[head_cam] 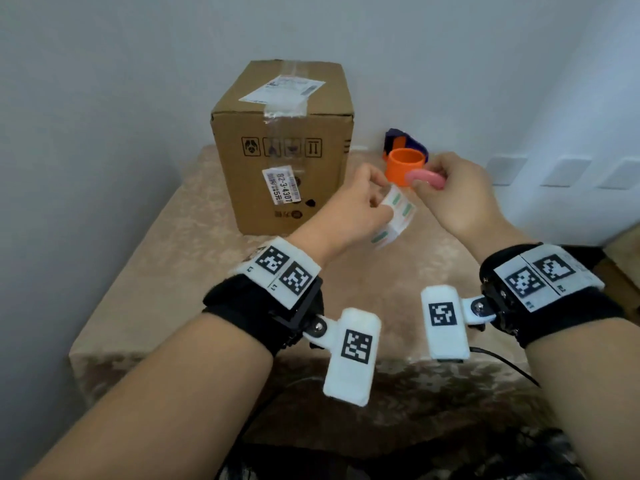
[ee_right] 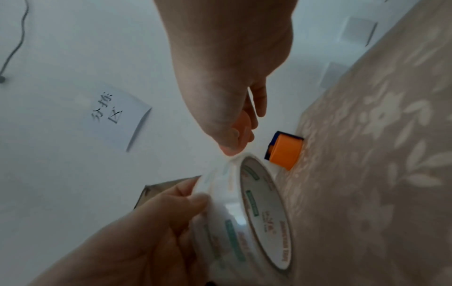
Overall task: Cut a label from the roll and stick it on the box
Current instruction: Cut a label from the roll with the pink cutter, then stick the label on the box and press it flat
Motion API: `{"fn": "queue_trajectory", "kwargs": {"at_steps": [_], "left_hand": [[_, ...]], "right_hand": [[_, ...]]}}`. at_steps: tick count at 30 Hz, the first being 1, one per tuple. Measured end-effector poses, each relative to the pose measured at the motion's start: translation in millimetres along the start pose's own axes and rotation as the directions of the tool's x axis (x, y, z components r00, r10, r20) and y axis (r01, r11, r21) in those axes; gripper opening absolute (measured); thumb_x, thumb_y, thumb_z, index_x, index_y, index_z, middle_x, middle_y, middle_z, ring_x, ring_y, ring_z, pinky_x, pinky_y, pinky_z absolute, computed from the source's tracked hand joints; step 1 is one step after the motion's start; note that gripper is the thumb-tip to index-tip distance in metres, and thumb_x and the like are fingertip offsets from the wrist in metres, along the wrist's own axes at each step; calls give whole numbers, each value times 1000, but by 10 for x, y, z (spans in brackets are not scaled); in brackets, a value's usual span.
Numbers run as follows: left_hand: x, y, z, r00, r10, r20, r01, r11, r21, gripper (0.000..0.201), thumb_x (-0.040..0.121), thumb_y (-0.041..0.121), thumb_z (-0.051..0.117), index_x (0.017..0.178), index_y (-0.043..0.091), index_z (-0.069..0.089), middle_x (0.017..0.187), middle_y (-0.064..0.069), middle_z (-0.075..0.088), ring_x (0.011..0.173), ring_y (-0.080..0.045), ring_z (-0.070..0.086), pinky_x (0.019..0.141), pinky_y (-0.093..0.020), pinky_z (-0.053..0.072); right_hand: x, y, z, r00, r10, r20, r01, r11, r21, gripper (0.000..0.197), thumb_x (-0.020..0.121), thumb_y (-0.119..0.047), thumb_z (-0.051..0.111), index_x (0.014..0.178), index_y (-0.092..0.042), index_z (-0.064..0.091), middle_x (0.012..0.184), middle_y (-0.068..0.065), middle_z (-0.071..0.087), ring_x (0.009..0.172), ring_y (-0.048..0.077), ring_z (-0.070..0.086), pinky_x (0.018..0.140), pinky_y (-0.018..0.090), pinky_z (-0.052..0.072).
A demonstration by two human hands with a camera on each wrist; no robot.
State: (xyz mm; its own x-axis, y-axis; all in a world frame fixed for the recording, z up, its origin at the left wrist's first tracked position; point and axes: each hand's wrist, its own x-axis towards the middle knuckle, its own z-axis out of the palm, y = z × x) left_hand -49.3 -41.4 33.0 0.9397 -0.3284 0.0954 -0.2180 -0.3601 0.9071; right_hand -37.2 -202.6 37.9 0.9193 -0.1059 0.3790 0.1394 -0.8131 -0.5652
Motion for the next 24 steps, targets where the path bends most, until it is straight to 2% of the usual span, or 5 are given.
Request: {"fn": "queue_trajectory", "kwargs": {"at_steps": [5, 8, 16, 19, 24], "left_hand": [[232, -149, 209, 995, 103, 17, -103, 938, 331, 21, 91, 11, 53, 107, 18, 41, 92, -4, 62, 79, -15, 59, 58, -20, 42], [372, -215, 296, 990, 132, 44, -136, 853, 505, 14, 93, 9, 44, 107, 12, 44, 95, 0, 51, 83, -15, 51, 57, -18, 32], [540, -249, 335, 987, 67, 145, -152, 667, 729, 31, 90, 5, 44, 121, 9, 47, 123, -11, 56, 110, -27, 55, 77, -27, 37], [496, -128, 260, 990, 89, 113, -143, 695, 705, 27, 92, 6, 43, 118, 9, 48, 120, -12, 58, 107, -28, 57, 85, -36, 48], [297, 197, -3, 958, 287, 17, -231, 734, 639, 23, 93, 9, 44, 114, 10, 54, 113, -9, 64, 104, -24, 60, 90, -42, 50]], "right_hand": [[-31, 322, -21, 988, 120, 97, -122, 992, 20, 19, 85, -27, 64, 68, -28, 56, 73, 10, 64, 66, 24, 57, 52, 25, 39], [-67, 534, 45, 964, 225, 138, -229, 973, 11, 31, 80, -39, 64, 74, -8, 63, 80, 23, 68, 73, 38, 63, 67, 43, 52], [-129, 658, 90, 888, 366, 279, -346, 931, -119, 26, 79, -35, 64, 99, -18, 65, 106, 2, 68, 103, 26, 62, 97, 42, 49], [-85, 526, 94, 904, 335, 265, -327, 942, -72, 33, 92, -22, 55, 124, -18, 56, 122, 7, 61, 102, 22, 58, 87, 27, 40], [-31, 61, 27, 982, 112, 154, -117, 993, 25, 32, 95, -15, 49, 126, -13, 57, 131, 11, 58, 116, 26, 55, 88, 26, 38]]}}
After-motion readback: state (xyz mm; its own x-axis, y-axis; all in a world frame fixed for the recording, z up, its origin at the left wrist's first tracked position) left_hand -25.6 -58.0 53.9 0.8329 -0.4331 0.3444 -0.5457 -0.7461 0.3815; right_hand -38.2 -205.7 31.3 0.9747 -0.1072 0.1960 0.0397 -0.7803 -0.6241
